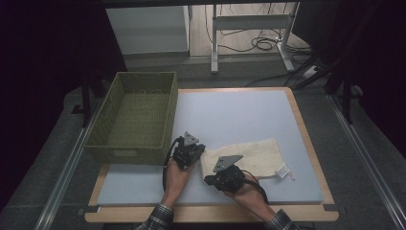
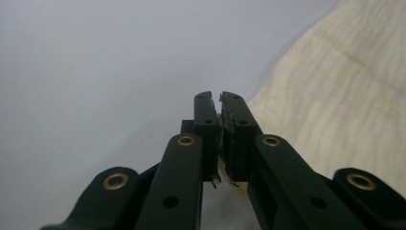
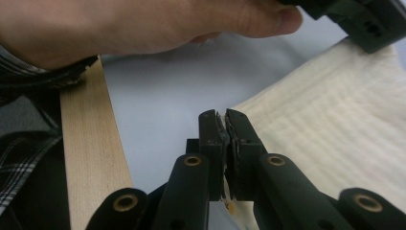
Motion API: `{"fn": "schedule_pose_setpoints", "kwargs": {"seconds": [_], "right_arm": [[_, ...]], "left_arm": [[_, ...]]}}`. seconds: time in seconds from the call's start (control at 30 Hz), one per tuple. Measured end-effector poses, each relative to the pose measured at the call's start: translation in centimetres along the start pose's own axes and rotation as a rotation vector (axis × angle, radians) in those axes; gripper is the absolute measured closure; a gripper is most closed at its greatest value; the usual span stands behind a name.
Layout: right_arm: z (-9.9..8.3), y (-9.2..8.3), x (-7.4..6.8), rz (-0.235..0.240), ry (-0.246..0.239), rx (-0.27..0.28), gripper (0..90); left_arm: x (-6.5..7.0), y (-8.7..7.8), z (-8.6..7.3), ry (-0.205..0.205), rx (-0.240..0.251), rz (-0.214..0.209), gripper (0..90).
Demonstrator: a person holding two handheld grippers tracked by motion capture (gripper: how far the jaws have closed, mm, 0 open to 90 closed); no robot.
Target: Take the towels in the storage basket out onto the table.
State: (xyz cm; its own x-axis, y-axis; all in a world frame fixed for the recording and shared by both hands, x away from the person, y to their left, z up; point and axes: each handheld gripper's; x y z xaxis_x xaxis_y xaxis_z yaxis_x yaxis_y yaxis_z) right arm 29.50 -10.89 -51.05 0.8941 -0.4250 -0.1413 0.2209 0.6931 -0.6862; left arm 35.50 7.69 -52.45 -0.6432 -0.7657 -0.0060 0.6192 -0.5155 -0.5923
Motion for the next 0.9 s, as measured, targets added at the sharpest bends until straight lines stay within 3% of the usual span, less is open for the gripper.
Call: {"fn": "schedule_pose_setpoints", "kwargs": {"seconds": [0.33, 0.67, 0.9], "right_arm": [[-1.6, -5.2, 2.5, -0.086, 0.060, 0.087, 85.7], [-4.4, -9.9, 5.4, -0.149, 0.157, 0.150, 85.7], [-6.0, -12.8, 6.9, -0.198, 0.202, 0.183, 85.7]], "left_arm": [[1.9, 2.0, 4.3, 0.068, 0.051, -0.052, 85.9], [5.0, 5.3, 8.5, 0.158, 0.055, -0.103, 85.9], [6.8, 7.4, 10.8, 0.199, 0.056, -0.142, 85.8]]}}
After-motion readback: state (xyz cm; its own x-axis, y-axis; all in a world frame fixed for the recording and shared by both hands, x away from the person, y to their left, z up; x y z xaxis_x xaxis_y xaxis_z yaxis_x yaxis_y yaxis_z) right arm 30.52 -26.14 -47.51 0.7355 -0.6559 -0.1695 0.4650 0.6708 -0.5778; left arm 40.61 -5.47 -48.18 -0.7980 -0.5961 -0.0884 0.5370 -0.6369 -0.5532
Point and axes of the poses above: each handheld gripper's, and its own axes: y roughly forward along the jaws, z roughly out of its top, x roughly to its right, and after that the axes turned 6 degrees about y, right-handed
